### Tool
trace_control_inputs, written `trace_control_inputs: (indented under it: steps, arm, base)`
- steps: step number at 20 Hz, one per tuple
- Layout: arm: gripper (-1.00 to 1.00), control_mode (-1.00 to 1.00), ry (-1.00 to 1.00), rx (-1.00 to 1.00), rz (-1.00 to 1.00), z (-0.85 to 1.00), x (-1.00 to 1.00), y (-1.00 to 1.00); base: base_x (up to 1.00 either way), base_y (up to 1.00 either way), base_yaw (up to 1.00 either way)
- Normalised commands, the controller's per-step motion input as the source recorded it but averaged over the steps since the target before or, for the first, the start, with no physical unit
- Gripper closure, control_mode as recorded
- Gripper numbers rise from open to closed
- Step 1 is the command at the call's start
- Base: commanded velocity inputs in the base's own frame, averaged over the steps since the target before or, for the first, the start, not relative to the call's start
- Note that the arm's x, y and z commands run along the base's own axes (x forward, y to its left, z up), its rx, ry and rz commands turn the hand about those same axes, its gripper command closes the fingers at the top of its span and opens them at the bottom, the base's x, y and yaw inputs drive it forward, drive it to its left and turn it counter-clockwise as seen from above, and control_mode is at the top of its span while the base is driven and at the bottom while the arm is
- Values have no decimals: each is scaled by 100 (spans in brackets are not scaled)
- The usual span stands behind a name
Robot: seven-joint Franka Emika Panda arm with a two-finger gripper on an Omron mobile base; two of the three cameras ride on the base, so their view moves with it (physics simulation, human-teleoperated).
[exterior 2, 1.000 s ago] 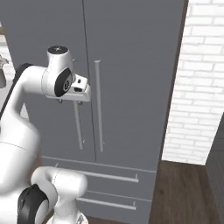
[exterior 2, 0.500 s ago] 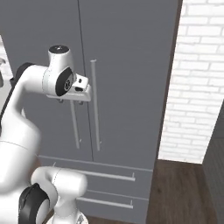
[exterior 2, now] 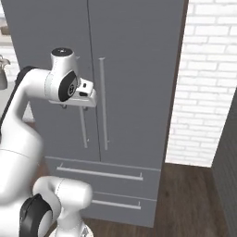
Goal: Take the strawberry from the fridge and place it on top of the pancake, located on the dining counter.
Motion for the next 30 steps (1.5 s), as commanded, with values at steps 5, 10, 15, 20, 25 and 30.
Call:
trace_control_inputs:
  steps: [5,10,15,20,25,30]
  arm:
    - [-100,100,0,0,0,0,0,0]
    - [-100,100,0,0,0,0,0,0]
    - [-100,-100,-6,0,0,0,6,14]
    - [-100,-100,-27,0,-1,-14,47,40]
    - [-100,-100,-21,0,-2,-18,77,30]
    - [-100,-100,-17,-11,-1,-11,66,13]
  base:
    - [-40,-5,0]
    - [-17,0,0]
    - [0,0,0]
    - [0,0,0]
    - [0,0,0]
    - [0,0,0]
